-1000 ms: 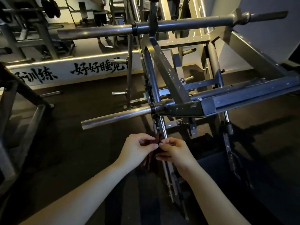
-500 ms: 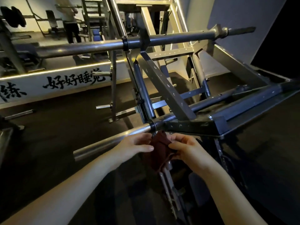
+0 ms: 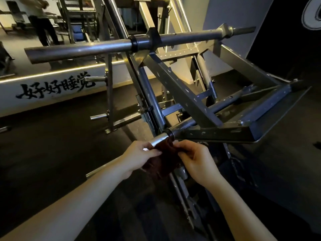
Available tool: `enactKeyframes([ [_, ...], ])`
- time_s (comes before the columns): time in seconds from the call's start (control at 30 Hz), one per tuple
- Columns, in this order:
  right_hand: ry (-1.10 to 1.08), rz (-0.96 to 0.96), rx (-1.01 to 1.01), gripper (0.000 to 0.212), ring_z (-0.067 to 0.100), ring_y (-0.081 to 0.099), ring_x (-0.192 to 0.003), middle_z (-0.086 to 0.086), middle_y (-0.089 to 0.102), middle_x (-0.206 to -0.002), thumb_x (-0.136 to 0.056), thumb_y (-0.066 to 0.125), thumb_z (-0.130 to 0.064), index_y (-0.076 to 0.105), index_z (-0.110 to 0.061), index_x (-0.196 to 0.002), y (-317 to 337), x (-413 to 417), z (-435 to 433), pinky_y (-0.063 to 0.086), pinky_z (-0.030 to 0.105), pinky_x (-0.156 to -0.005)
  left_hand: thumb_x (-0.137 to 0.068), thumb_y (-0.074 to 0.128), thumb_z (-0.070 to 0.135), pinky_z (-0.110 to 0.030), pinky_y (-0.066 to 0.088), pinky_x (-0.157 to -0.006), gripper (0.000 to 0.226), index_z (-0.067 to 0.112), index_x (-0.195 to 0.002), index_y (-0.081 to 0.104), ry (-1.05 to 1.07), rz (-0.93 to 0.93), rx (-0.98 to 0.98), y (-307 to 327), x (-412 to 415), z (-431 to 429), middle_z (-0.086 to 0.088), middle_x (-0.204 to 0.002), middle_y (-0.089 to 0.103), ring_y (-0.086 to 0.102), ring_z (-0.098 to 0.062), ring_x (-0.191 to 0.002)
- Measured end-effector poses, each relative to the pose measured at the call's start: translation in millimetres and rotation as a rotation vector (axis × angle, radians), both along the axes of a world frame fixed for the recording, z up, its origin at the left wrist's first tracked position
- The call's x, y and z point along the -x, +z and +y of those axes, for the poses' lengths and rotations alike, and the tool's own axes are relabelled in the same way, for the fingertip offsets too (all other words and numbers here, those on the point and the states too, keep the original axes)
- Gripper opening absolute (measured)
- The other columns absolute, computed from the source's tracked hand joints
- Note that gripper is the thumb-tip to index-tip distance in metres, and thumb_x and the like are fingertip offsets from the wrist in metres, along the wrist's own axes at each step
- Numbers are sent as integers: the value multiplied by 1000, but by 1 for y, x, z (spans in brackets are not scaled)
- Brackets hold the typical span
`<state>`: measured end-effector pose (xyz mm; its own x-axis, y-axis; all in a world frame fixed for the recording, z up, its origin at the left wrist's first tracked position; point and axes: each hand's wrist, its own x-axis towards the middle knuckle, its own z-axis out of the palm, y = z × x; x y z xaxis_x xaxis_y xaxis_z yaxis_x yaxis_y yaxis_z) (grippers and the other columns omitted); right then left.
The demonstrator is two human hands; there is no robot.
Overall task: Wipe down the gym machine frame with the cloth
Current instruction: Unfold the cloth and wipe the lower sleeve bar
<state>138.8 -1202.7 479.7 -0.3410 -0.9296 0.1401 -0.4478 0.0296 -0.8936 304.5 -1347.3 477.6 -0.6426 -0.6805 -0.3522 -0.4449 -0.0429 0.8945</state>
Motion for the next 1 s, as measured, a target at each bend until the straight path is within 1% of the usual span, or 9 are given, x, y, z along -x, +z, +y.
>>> enactKeyframes([
  [0.07,-50,139,47,39,-2,64,-112,-19,70,-113,-97,61,-4,67,-37,-116,-11,-13,2,56,30,-99,-96,68,16,-27,60,-66,22,9,-117,70,107,91,-248,-4,-4,1,-10,-98,78,77,-18,-85],
  [0.17,-77,373,101,31,2,63,-113,-15,68,-119,-94,59,-16,71,-31,-119,-24,-28,2,56,33,-98,-100,55,6,-34,61,-74,28,3,-127,62,227,203,-539,-11,-7,-2,-19,-111,74,75,-27,-98],
  [0.3,-7,612,84,28,10,59,-117,-5,62,-126,-89,69,-11,73,-20,-115,-42,-30,-6,55,31,-97,-93,63,19,-41,56,-94,42,5,-132,58,224,281,-581,-14,-9,-8,-20,-123,69,68,-31,-113],
  [0.37,72,574,75,27,9,56,-119,-7,59,-127,-91,67,-15,73,-20,-116,-49,-25,-9,51,26,-99,-86,73,27,-42,51,-105,46,9,-127,66,118,214,-444,-13,-10,-9,-13,-122,72,68,-26,-116],
  [0.5,122,313,68,17,3,59,-109,-18,57,-114,-93,68,-23,73,-24,-110,-67,-23,-24,51,22,-92,-84,75,17,-49,43,-112,32,16,-116,76,19,9,-193,-18,-25,-11,-7,-113,76,67,-23,-116],
  [0.63,81,-6,-23,33,0,60,-108,-20,60,-112,-87,79,-26,62,-33,-114,-85,-42,-44,46,11,-89,-77,75,15,-51,43,-113,51,20,-127,64,51,-76,-211,-18,-46,-19,-13,-117,73,67,-26,-116],
  [0.8,26,-434,-141,19,10,70,-86,-4,73,-92,-89,78,-14,69,-23,-103,-108,-71,-59,54,24,-72,-92,69,3,-45,56,-100,27,16,-116,70,31,-102,-162,-28,-64,-30,-10,-101,78,75,-20,-101],
  [0.9,-66,-388,-162,27,1,65,-87,-7,66,-94,-87,80,-15,61,-28,-101,-113,-86,-69,52,17,-69,-89,75,5,-47,58,-96,13,11,-100,77,74,-146,-90,-40,-76,-44,-12,-93,78,76,-24,-93],
  [1.0,-195,-22,-201,39,-10,54,-98,-24,52,-104,-84,81,-24,50,-46,-93,-118,-113,-86,45,8,-74,-86,79,11,-49,54,-99,8,12,-94,78,47,-203,-28,-54,-88,-67,-9,-86,78,76,-20,-87],
])
